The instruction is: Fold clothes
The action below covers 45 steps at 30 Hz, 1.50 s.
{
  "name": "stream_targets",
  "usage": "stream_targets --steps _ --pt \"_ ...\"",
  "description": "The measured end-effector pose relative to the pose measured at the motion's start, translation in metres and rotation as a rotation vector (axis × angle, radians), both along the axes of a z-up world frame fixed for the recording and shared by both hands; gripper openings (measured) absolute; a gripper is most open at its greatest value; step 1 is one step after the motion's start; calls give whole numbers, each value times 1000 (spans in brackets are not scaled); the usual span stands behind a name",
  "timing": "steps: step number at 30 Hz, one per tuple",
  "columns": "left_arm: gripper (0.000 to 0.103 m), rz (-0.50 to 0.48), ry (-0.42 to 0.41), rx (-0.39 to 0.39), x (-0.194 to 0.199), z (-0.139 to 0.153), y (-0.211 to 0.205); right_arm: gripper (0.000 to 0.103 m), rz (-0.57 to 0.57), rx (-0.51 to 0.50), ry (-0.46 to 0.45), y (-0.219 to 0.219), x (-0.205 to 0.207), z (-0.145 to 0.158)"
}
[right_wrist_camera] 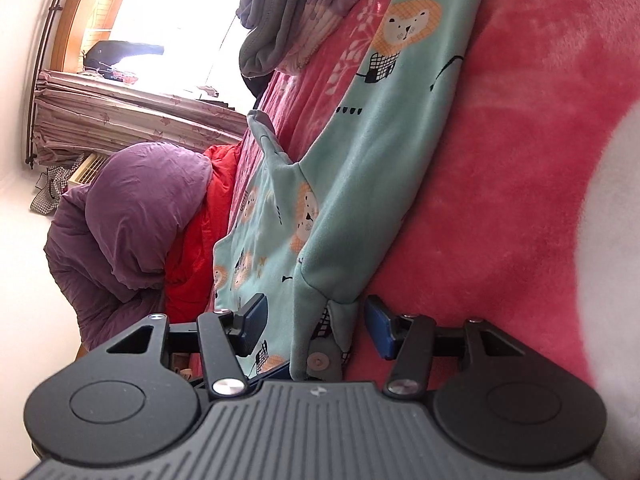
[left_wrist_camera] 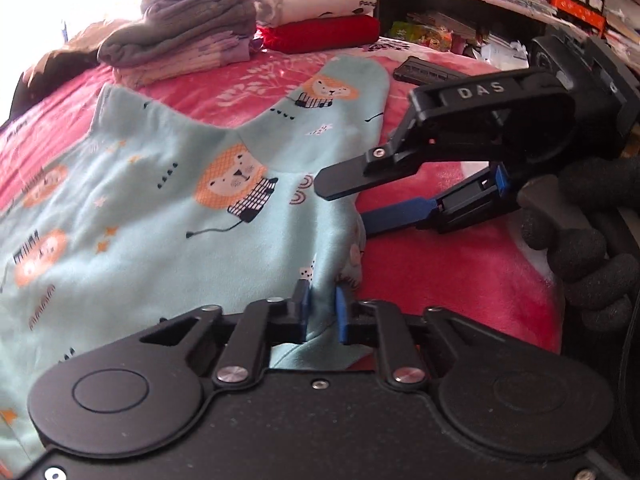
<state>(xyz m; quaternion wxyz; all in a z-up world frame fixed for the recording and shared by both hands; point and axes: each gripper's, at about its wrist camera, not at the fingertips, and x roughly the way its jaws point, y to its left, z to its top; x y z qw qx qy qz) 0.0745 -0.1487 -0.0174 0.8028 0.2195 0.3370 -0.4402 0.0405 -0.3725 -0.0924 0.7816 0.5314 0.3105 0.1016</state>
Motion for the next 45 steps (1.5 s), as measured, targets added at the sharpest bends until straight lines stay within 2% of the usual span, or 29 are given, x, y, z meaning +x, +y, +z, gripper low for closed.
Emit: stream_targets --steps 4,7,9,12,14,16,18,19,22,23,25,28,30,34,37,38,40,42,45 --pt "6 3 -115 22 -8 14 -2 58 -1 13 -6 -1 -1 1" --pt "6 -9 -146 47 -11 19 -5 59 -1 16 -8 -1 0 1" --pt "6 22 -106 20 -5 21 -1 59 0 16 -11 -1 0 1" --pt "6 114 44 -53 18 22 10 60 1 18 -23 1 -3 4" --pt "6 122 -22 27 20 20 4 59 -1 8 -31 1 -7 6" --pt "6 103 -24 54 23 20 -1 56 -5 -26 -41 2 -10 10" --pt "6 54 -37 104 21 20 -8 48 8 -69 -47 5 -9 12" --pt "6 29 -43 129 21 19 -11 47 22 -89 -44 8 -7 13" --pt "6 6 25 98 28 21 -8 45 48 -121 -40 17 -2 13" --pt "6 -1 40 91 30 22 -6 44 42 -161 -35 19 -2 15" --pt "6 -1 50 86 33 25 -4 39 16 -239 -22 20 -3 18" --pt "6 0 56 82 37 32 -6 28 6 -278 5 17 -2 16" --pt "6 2 48 96 39 35 -9 26 21 -302 14 18 -2 17" --pt "6 -24 -34 166 36 33 -17 25 57 -372 24 25 -1 20" --pt "6 -55 -119 201 27 28 -17 27 66 -312 0 23 0 19" --pt "6 -70 -177 230 21 26 -18 28 70 -303 -2 23 0 18" --pt "6 -129 -355 304 1 20 -23 27 78 -303 2 25 0 18" --pt "6 -202 -548 384 -22 9 -27 27 77 -252 -1 22 0 16" --pt "6 -273 -687 449 -45 -10 -28 27 48 -123 17 12 -1 5"
